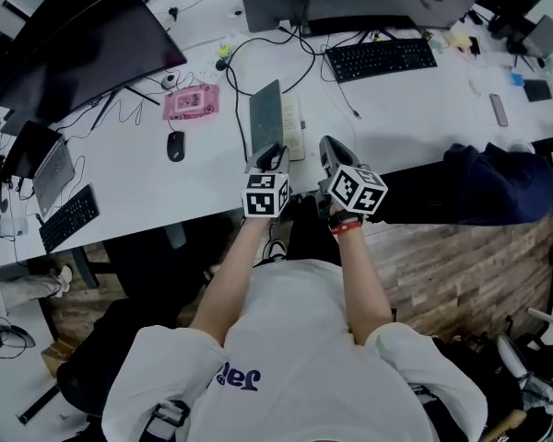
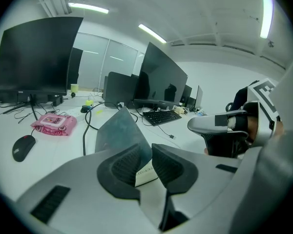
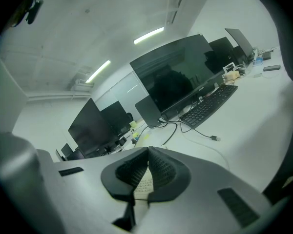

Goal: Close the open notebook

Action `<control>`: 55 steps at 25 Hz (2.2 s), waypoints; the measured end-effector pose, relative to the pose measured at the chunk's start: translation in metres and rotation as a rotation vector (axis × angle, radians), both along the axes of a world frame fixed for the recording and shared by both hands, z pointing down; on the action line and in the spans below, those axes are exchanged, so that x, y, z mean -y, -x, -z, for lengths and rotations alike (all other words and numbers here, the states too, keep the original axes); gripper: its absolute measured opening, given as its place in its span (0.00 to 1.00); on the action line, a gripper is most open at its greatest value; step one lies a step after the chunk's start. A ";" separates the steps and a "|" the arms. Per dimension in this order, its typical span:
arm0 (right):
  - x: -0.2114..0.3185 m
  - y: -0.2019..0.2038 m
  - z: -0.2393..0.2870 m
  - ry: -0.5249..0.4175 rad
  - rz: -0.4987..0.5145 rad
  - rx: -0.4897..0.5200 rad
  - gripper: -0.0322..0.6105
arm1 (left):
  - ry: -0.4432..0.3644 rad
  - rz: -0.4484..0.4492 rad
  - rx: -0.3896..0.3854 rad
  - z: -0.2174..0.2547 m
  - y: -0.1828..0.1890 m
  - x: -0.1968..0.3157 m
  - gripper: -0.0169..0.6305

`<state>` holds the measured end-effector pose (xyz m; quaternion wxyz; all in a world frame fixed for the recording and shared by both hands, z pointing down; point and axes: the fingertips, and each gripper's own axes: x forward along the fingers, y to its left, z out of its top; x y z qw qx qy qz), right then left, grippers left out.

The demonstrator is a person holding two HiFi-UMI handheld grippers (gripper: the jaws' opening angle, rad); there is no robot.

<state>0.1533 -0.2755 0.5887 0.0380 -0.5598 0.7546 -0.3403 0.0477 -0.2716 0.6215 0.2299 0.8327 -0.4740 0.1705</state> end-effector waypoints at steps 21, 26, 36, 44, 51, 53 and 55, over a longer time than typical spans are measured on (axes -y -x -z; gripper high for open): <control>-0.011 -0.034 -0.025 0.055 -0.058 0.001 0.07 | 0.063 -0.131 0.203 -0.077 -0.053 -0.002 0.17; -0.015 -0.039 -0.033 0.073 -0.076 0.002 0.07 | 0.067 -0.138 0.283 -0.099 -0.055 -0.002 0.18; -0.020 -0.039 -0.036 0.076 -0.063 0.003 0.07 | 0.062 -0.197 0.174 -0.097 -0.062 -0.002 0.20; -0.025 -0.012 -0.007 0.029 -0.017 -0.044 0.07 | 0.033 -0.135 0.036 -0.035 -0.032 -0.014 0.21; -0.034 0.013 0.019 -0.033 0.049 -0.164 0.07 | -0.093 -0.059 -0.059 0.034 0.016 -0.027 0.19; -0.040 0.020 0.026 -0.046 0.056 -0.174 0.07 | -0.129 -0.038 -0.062 0.050 0.032 -0.034 0.18; -0.045 0.028 0.036 -0.069 0.067 -0.195 0.07 | -0.160 -0.015 -0.052 0.064 0.050 -0.039 0.17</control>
